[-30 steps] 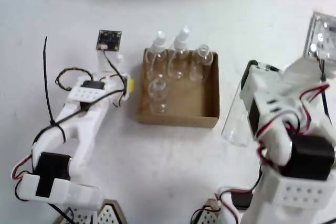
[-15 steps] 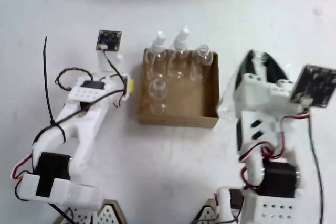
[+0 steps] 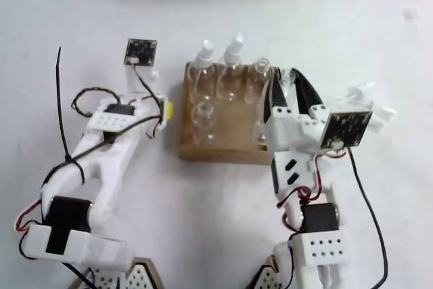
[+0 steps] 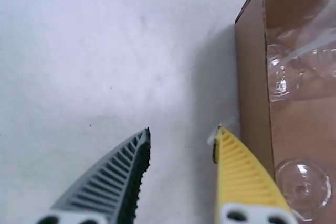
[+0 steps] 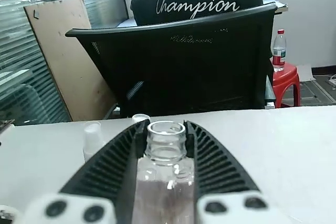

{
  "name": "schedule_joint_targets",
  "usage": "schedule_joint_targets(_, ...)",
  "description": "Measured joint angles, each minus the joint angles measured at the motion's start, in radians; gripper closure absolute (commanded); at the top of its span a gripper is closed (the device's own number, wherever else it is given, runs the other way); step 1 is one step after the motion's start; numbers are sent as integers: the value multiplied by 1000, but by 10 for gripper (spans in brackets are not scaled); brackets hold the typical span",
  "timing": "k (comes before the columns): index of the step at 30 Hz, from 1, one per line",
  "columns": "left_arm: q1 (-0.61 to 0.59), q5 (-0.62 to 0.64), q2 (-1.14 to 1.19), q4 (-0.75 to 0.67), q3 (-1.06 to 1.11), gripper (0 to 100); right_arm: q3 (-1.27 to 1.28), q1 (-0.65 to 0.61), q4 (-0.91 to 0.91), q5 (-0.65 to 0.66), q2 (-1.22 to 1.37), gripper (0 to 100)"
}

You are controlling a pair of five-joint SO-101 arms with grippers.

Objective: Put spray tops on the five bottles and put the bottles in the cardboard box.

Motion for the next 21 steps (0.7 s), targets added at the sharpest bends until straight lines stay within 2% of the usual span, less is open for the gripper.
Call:
schedule_joint_targets(6,0,0,0,0,0,812,169,-2,-256,0,0,982)
schedule_joint_targets(13,0,0,0,0,0,812,203,-8,-301,3,0,982)
schedule_joint_targets(21,0,0,0,-2,0,812,203,-126,-307,222,0,982)
